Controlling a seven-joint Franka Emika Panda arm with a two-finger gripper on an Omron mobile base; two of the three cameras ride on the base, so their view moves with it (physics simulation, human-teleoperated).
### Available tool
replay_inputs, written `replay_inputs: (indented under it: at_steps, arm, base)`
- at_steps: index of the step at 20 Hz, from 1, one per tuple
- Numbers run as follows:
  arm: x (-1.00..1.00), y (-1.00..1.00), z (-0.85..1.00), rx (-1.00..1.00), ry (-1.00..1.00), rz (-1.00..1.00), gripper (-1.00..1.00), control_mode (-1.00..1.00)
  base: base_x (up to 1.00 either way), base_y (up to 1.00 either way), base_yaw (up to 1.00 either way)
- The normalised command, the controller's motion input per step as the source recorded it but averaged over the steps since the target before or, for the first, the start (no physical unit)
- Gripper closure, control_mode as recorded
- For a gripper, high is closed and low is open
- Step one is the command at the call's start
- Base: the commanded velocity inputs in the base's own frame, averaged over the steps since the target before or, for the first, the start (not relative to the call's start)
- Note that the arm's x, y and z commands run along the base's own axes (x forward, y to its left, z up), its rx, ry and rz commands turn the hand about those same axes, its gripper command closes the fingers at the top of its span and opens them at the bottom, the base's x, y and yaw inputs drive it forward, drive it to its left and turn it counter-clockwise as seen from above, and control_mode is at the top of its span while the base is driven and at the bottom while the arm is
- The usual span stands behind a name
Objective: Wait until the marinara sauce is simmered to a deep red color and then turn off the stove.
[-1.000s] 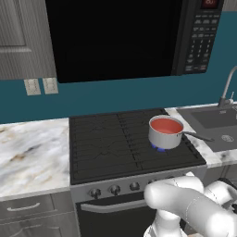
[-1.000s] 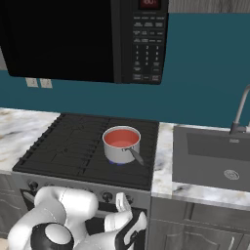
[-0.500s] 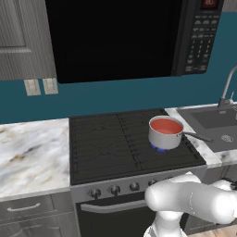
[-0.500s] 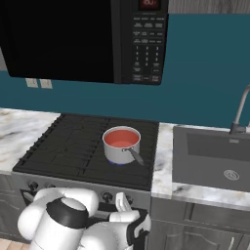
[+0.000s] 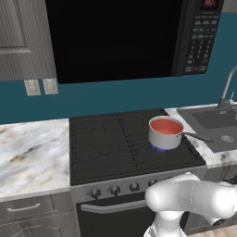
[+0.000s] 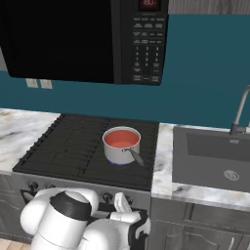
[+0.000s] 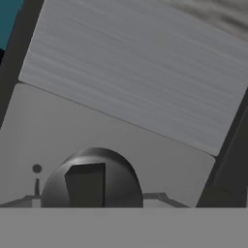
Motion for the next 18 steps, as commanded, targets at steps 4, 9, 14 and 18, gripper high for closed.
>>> replay_inputs:
  at_steps: [4, 9, 14, 18]
  arm:
    - [-0.53, -0.45, -0.38, 0.75, 0.0, -0.15, 1.0, -1.0]
    - [-0.6, -0.53, -0.25, 0.75, 0.0, -0.14, 1.0, -1.0]
    - [-0.59, -0.6, -0.13, 0.83, 0.01, -0.16, 1.0, -1.0]
    - [-0.24, -0.67, 0.0, 0.9, 0.15, -0.22, 1.0, -1.0]
  base:
    - [0.0, 0.0, 0.0]
    - [0.0, 0.0, 0.0]
    - [0.0, 0.0, 0.0]
    - [0.0, 0.0, 0.0]
